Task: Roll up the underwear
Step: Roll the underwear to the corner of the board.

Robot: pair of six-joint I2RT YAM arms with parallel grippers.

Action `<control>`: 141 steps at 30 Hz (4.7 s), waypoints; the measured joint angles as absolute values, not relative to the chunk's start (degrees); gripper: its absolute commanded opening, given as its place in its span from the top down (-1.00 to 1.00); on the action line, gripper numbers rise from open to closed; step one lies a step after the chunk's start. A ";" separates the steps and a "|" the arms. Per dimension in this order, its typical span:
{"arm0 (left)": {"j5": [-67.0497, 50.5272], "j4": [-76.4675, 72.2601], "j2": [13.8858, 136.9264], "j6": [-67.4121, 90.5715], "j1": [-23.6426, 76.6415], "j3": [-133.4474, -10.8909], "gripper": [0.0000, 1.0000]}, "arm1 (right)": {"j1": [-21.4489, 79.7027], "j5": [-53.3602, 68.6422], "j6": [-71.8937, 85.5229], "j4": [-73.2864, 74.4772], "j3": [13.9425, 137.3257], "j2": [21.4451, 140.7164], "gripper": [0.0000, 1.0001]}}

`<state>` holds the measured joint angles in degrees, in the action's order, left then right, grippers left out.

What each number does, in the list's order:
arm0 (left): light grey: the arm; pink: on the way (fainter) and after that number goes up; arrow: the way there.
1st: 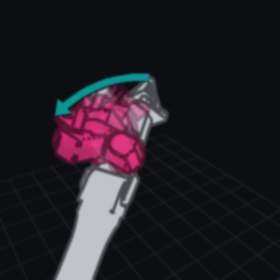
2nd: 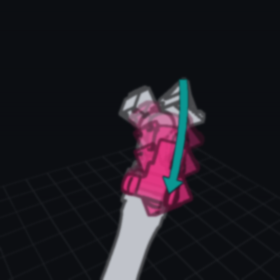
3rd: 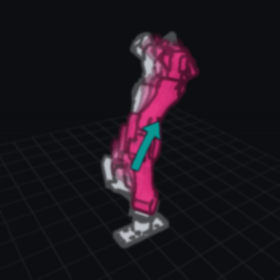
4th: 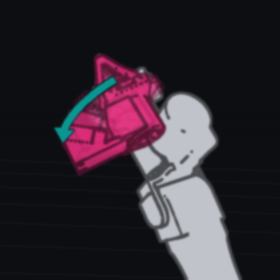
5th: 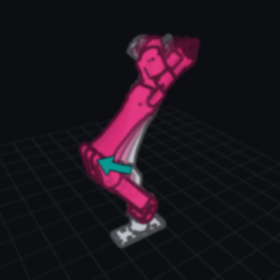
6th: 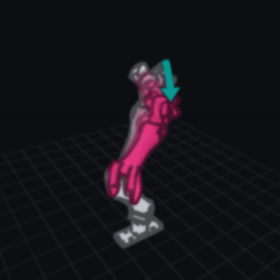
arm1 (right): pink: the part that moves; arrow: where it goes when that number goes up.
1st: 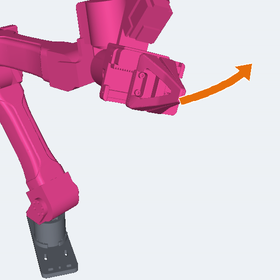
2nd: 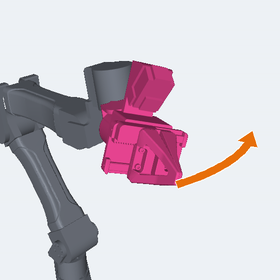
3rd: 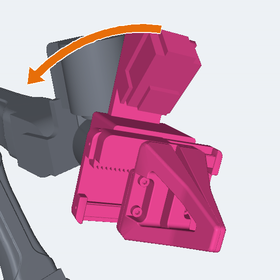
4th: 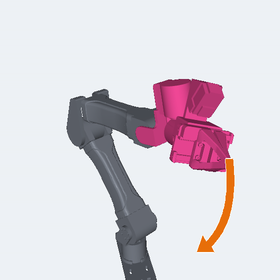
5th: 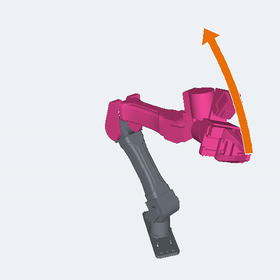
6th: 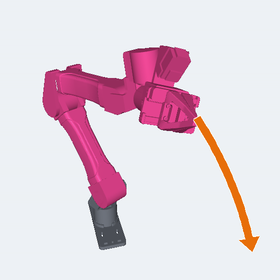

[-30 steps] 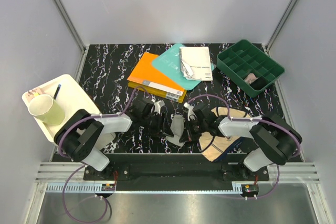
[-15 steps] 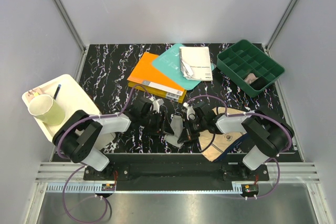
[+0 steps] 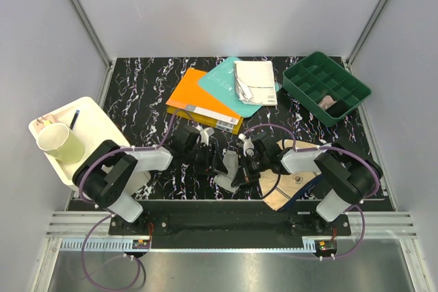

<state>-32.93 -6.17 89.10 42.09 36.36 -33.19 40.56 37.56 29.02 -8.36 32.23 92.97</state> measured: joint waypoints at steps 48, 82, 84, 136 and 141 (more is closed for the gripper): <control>-27.09 -12.51 75.24 41.01 37.06 -21.21 -0.44 | 39.05 39.99 33.30 -7.42 33.19 95.35 1.00; -20.69 -12.32 84.88 35.77 42.39 -27.44 0.77 | 38.92 39.90 33.50 -7.18 33.19 95.15 0.97; -20.80 -12.73 86.04 36.10 42.59 -28.08 1.00 | 38.92 39.55 33.50 -6.66 33.17 94.74 0.87; -22.15 6.55 91.26 33.04 42.96 -40.82 1.00 | 75.50 -20.91 8.78 8.88 44.38 90.74 0.37; -22.28 6.61 91.26 32.99 42.94 -40.82 1.00 | 75.72 -23.55 9.41 9.41 45.76 92.44 0.71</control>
<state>-22.28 6.61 91.26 32.99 42.94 -40.82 75.72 -23.55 9.41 9.41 45.76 92.44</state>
